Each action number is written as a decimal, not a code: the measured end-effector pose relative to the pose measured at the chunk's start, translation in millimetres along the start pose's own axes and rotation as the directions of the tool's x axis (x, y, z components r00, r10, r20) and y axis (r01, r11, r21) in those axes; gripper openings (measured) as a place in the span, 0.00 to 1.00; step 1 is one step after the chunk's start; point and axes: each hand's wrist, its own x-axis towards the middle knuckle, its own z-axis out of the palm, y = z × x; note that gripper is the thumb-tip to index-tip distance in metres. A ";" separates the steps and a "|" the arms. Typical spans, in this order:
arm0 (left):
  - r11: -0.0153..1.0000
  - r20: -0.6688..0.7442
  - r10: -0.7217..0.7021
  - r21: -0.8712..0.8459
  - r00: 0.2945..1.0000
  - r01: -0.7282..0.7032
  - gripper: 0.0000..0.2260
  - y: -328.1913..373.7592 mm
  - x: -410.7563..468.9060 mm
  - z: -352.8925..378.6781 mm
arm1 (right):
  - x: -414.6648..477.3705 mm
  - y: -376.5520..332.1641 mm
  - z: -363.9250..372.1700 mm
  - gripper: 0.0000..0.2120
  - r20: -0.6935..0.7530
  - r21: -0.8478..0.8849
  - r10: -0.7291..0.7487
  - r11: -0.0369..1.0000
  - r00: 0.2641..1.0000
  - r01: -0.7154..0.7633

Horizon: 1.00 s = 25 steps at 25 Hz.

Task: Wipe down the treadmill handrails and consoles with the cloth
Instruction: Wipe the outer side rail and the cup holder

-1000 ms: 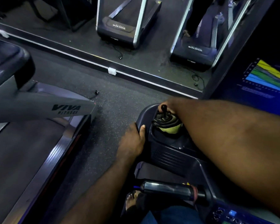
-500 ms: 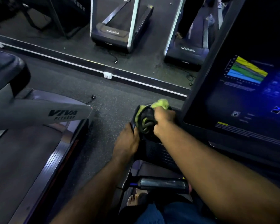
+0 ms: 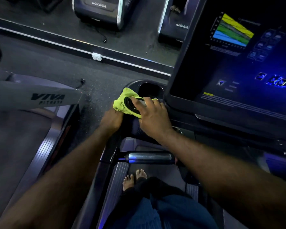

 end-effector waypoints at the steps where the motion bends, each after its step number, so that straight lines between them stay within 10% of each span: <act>1: 1.000 0.028 -0.025 0.004 0.999 0.025 0.37 -4.9 0.8 -1.1 | -6.0 2.3 0.0 0.39 -0.018 0.013 -0.049 0.999 0.999 0.049; 10: 0.950 -0.219 -0.167 0.226 0.961 0.216 0.30 -5.6 -45.5 26.5 | -66.2 56.8 -4.9 0.29 -0.013 0.140 -0.505 0.854 0.863 0.501; 17: 0.712 -0.138 0.270 0.695 0.953 -0.102 0.32 -10.3 -100.4 74.2 | -113.5 108.1 -28.8 0.39 0.198 0.541 -0.217 0.838 0.956 0.078; 20: 0.776 0.080 0.247 0.581 0.966 -0.246 0.27 6.3 -127.1 91.9 | -106.3 118.8 -42.5 0.37 0.156 0.619 -0.057 0.784 0.986 -0.052; 25: 0.780 -0.012 0.160 0.614 0.987 -0.119 0.26 5.8 -153.0 111.6 | -97.6 116.3 -31.3 0.39 0.181 0.527 -0.151 0.849 0.972 0.034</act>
